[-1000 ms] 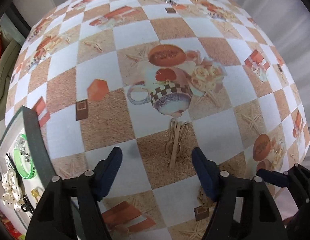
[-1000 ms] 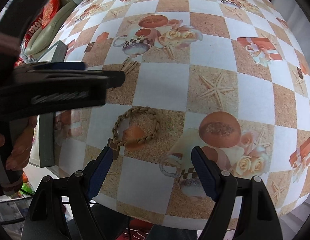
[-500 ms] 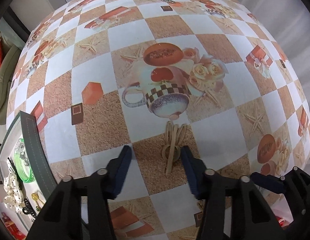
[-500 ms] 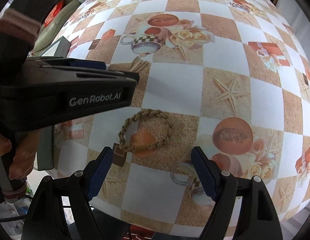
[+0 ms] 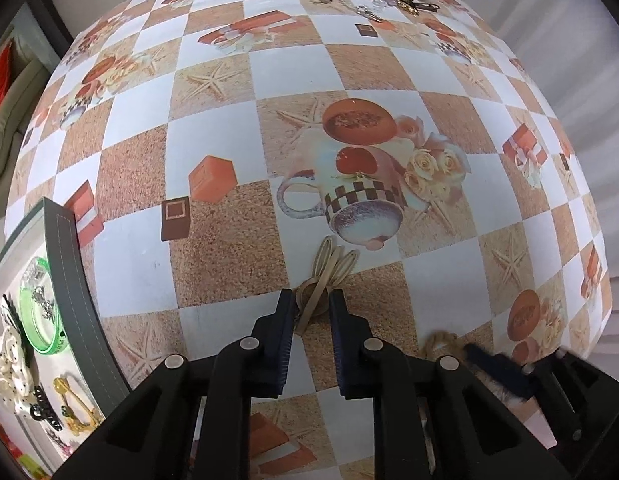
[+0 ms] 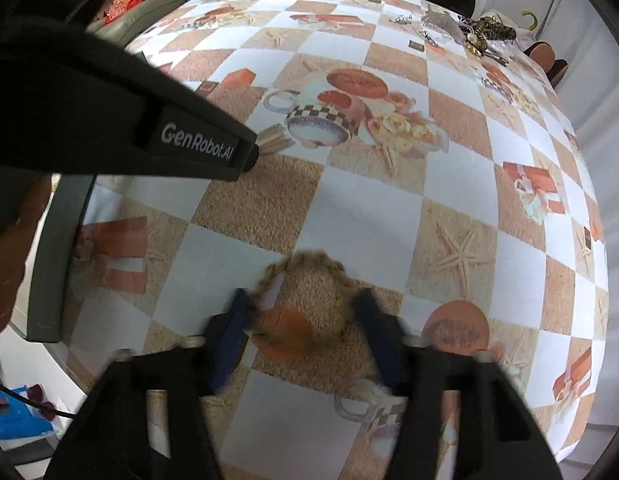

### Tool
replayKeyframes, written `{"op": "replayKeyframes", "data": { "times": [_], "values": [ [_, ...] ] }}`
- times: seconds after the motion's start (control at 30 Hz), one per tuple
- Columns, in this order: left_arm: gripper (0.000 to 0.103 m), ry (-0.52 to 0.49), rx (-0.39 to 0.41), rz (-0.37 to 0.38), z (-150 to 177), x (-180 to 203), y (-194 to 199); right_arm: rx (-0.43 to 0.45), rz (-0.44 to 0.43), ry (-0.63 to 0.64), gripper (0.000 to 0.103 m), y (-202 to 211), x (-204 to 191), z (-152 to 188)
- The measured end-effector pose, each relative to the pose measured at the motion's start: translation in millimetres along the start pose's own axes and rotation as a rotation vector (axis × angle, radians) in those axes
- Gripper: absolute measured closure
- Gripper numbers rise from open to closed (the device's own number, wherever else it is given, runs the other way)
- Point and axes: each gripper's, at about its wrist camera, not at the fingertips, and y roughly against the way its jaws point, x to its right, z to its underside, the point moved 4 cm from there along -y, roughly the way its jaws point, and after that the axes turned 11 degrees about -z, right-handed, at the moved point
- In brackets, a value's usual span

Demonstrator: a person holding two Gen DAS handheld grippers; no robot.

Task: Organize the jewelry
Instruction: 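Grasp the tan hair clip with the left tool while the right tool grasps the braided brown bracelet, then carry the tan hair clip with the left tool over the tray while the right tool carries the braided bracelet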

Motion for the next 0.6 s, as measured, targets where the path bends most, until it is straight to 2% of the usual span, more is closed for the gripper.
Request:
{"op": "replayKeyframes", "data": {
  "times": [0.07,0.2,0.27,0.5,0.6],
  "values": [
    [0.088,0.011,-0.005,0.01,3.7,-6.4,2.3,-0.003,-0.009,-0.009,0.09,0.6,2.2,-3.4],
    [0.088,0.027,-0.003,0.018,8.1,-12.3,6.3,-0.008,-0.084,-0.113,0.092,6.6,21.4,-5.9],
    [0.088,0.035,0.0,0.022,7.7,-11.4,8.5,-0.003,-0.107,-0.148,0.101,10.8,28.4,-9.5],
    [0.088,0.07,0.019,0.03,14.6,-24.1,22.8,0.001,-0.201,-0.262,0.101,25.8,57.6,-25.5],
    [0.088,0.056,0.029,-0.015,15.6,-25.9,25.2,-0.016,-0.23,-0.279,0.1,25.3,56.2,-22.4]
  ]
}}
